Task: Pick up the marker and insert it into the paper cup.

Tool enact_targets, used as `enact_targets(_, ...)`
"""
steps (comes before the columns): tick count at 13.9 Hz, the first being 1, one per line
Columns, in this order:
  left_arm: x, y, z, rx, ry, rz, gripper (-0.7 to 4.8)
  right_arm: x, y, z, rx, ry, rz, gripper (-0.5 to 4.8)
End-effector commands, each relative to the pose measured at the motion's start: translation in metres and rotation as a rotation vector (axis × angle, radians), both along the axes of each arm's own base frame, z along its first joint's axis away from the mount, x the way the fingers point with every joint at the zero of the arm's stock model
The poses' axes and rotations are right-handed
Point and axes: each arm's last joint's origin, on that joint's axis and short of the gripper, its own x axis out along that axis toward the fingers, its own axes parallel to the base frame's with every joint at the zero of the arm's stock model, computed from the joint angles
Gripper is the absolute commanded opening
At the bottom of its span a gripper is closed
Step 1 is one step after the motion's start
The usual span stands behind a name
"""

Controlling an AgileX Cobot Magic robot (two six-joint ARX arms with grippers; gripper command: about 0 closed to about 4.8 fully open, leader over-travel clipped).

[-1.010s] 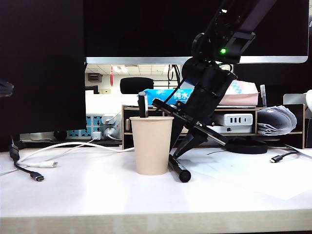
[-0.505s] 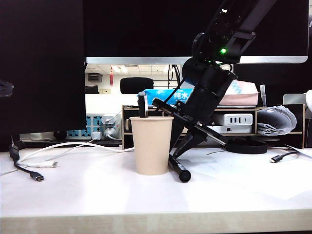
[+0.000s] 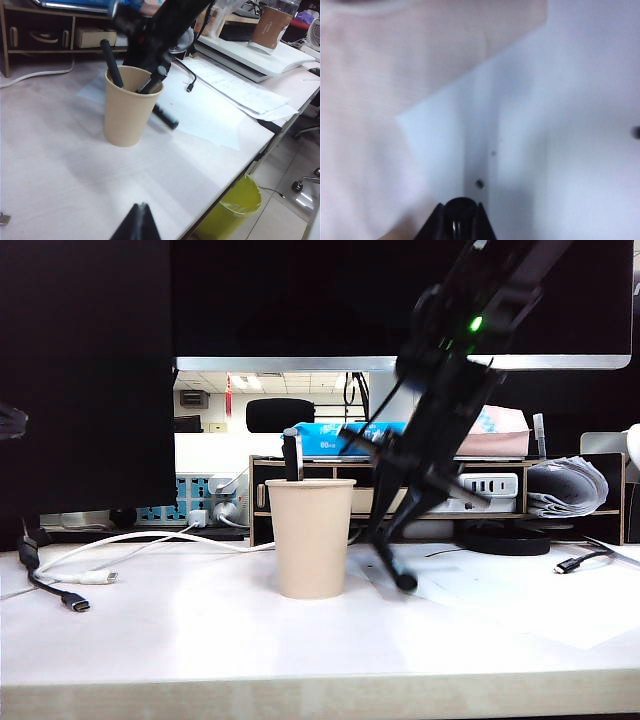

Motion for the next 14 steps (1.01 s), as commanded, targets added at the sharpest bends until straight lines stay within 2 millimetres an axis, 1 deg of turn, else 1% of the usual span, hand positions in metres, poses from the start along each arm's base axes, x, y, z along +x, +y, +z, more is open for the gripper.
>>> enact_targets(1,0.000,0.000,-0.002,0.006,0.006,-0.001,-0.05,-0.002,-0.010,0.026,0.023,-0.067,-0.009,0.12)
enact_targets(3,0.000,0.000,-0.002,0.008,0.004,-0.002,-0.05,-0.007,-0.018,0.050,0.040,-0.129,-0.017,0.12)
enact_targets(4,0.000,0.000,-0.002,0.010,0.002,-0.002,-0.05,-0.009,-0.019,0.057,0.040,-0.152,-0.011,0.12)
enact_targets(5,0.000,0.000,-0.002,0.009,0.003,-0.002,-0.05,-0.015,-0.024,0.076,0.050,-0.206,-0.002,0.12)
enact_targets(7,0.000,0.000,-0.002,0.010,0.002,-0.002,-0.05,-0.028,-0.029,0.106,0.054,-0.309,0.019,0.12)
enact_targets(8,0.000,0.000,-0.002,0.010,0.002,-0.001,-0.05,-0.032,-0.031,0.116,0.060,-0.345,0.018,0.11)
enact_targets(9,0.000,0.000,-0.002,0.009,0.002,-0.002,-0.05,-0.041,-0.034,0.135,0.081,-0.405,0.017,0.11)
enact_targets(10,0.000,0.000,-0.002,0.009,0.002,-0.002,-0.05,-0.047,-0.036,0.145,0.092,-0.437,0.016,0.11)
enact_targets(11,0.000,0.000,-0.002,0.009,0.002,-0.002,-0.05,-0.059,-0.039,0.163,0.113,-0.485,0.033,0.11)
enact_targets(12,0.000,0.000,-0.002,0.010,0.002,-0.002,-0.05,-0.069,-0.041,0.175,0.129,-0.522,0.062,0.11)
enact_targets(14,0.000,0.000,-0.002,0.009,0.002,-0.002,-0.05,-0.076,-0.042,0.183,0.132,-0.558,0.081,0.11)
